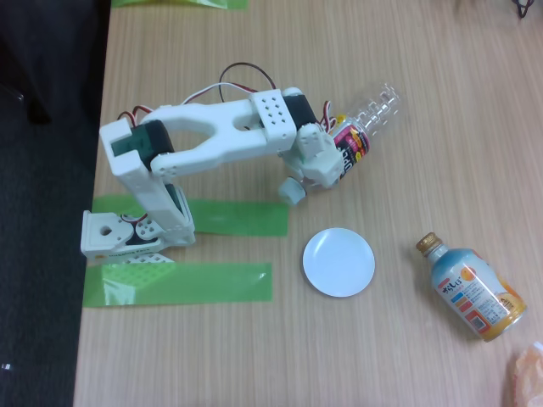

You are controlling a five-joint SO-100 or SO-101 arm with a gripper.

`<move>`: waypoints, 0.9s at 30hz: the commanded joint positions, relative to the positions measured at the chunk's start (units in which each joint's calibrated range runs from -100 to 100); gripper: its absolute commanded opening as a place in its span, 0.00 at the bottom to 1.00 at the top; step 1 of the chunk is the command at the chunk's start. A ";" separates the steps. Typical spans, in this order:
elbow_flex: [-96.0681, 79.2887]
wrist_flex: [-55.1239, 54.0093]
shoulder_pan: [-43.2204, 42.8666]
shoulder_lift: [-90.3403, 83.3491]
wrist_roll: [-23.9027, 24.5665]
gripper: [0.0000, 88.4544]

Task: Pick up the plastic bottle and stand it up on the white place

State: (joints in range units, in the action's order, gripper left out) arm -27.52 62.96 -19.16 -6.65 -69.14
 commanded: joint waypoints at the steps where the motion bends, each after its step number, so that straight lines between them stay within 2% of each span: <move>1: 0.13 0.05 0.13 -0.78 -0.27 0.32; 27: -5.48 -0.04 0.20 -0.45 0.00 0.32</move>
State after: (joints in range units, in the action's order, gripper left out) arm -33.03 62.96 -19.16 -6.65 -69.14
